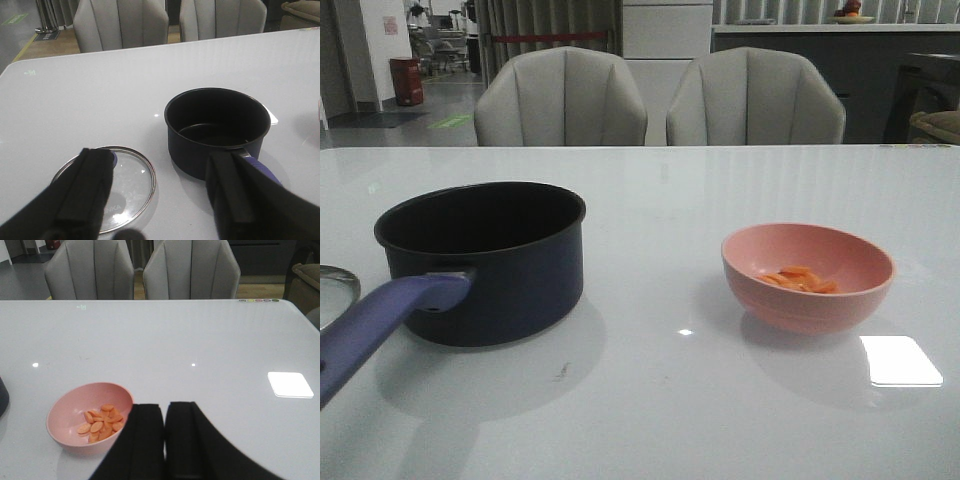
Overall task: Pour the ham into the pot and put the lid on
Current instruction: 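Move the right gripper toward the pink bowl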
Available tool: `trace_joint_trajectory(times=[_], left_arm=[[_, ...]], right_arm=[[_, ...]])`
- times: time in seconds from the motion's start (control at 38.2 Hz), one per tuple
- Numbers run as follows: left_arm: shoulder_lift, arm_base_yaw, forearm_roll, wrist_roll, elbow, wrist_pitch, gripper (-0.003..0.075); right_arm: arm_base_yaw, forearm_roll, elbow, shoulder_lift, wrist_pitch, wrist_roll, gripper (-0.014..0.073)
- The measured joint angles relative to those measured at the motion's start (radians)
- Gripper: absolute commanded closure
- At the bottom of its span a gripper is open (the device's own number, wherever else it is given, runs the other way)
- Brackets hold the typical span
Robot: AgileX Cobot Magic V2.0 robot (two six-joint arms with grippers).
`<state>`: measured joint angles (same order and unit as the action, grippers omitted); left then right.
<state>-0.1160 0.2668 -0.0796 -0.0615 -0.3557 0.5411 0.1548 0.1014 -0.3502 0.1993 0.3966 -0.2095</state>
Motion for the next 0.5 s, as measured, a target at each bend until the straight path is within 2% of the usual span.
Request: trace_joint_trajectory(times=[0.08,0.29,0.5], left_arm=[[0.000,0.000,0.000,0.000,0.000,0.000,0.0283],[0.000,0.000,0.000,0.000,0.000,0.002,0.0283],[0.000,0.000,0.000,0.000,0.000,0.002,0.0283]], right_arm=[[0.000,0.000,-0.004,0.011,0.004,0.000,0.0379],[0.000,-0.002,-0.065,0.133,0.032,-0.002,0.0084],[0.000,-0.002,-0.202,0.384,0.040,-0.002,0.0078]])
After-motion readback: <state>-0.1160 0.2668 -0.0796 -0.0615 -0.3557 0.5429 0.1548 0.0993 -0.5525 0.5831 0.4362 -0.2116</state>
